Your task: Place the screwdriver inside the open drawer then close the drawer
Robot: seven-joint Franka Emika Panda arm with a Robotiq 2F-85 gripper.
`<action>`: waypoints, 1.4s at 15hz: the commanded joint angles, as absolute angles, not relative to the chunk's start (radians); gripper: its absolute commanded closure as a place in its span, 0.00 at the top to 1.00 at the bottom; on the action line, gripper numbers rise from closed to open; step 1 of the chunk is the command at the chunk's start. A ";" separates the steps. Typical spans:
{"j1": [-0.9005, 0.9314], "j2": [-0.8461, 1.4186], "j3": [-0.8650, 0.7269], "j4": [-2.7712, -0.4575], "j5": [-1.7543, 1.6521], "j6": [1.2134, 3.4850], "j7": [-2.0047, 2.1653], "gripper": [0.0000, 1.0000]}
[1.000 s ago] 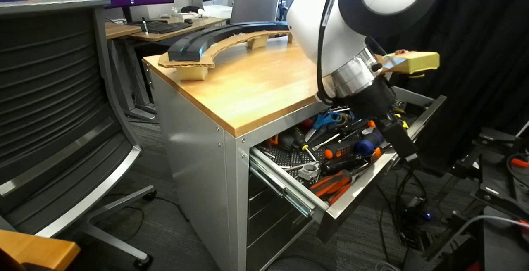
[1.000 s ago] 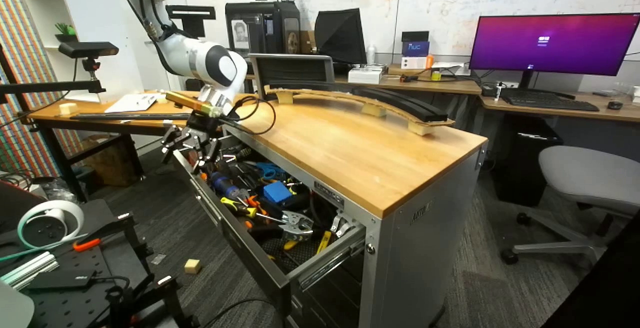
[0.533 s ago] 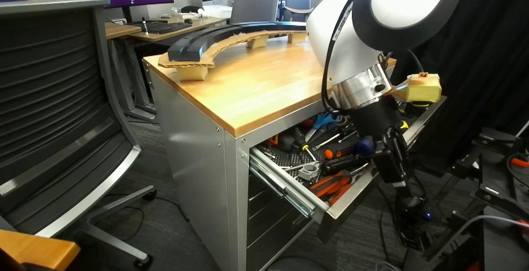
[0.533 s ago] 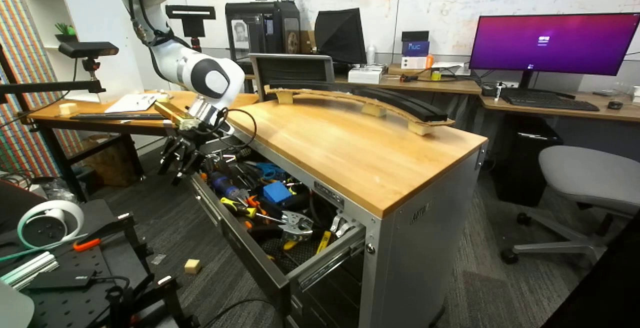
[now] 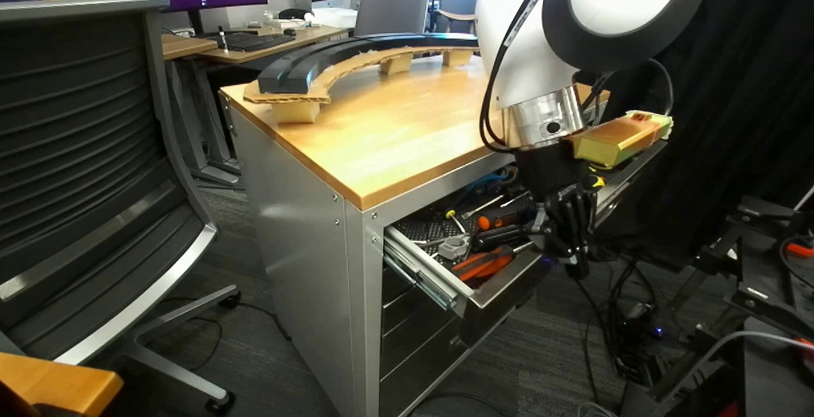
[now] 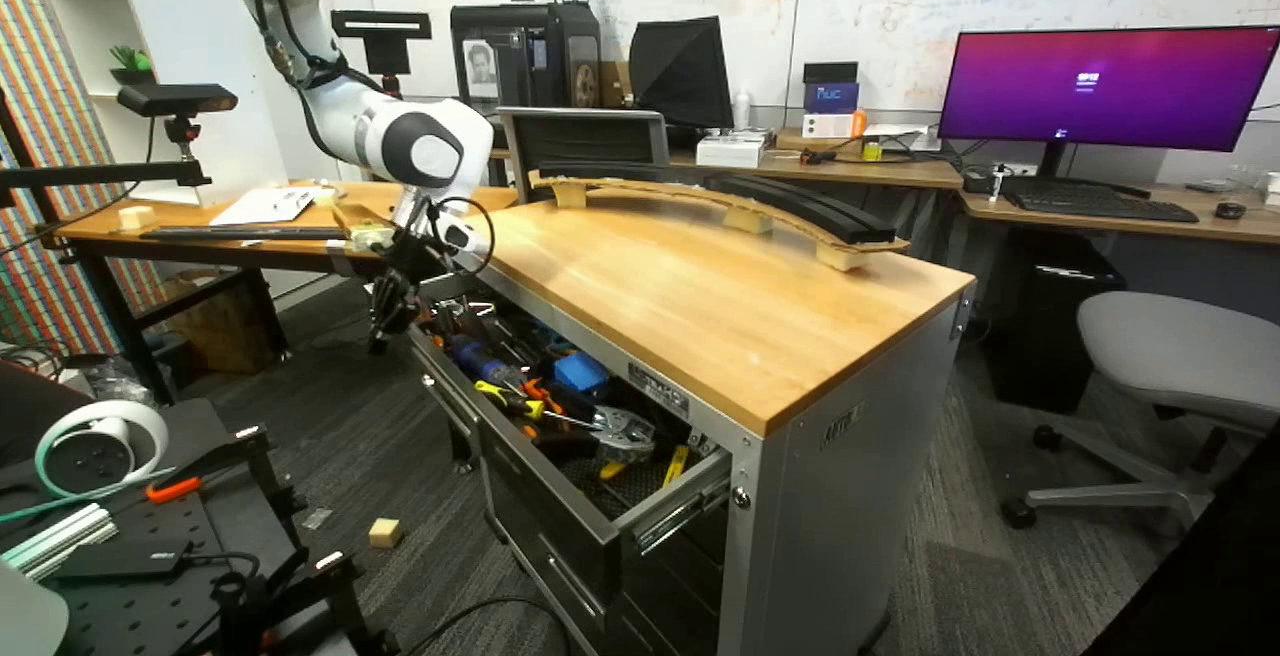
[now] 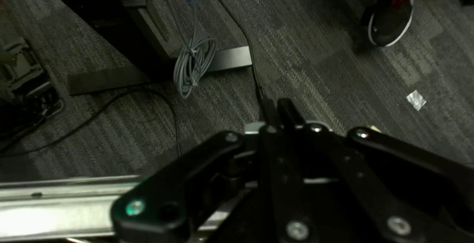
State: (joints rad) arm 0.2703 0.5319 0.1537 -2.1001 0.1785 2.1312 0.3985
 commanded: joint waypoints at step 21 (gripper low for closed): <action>0.641 0.644 -0.117 -1.924 -0.965 2.453 1.336 0.06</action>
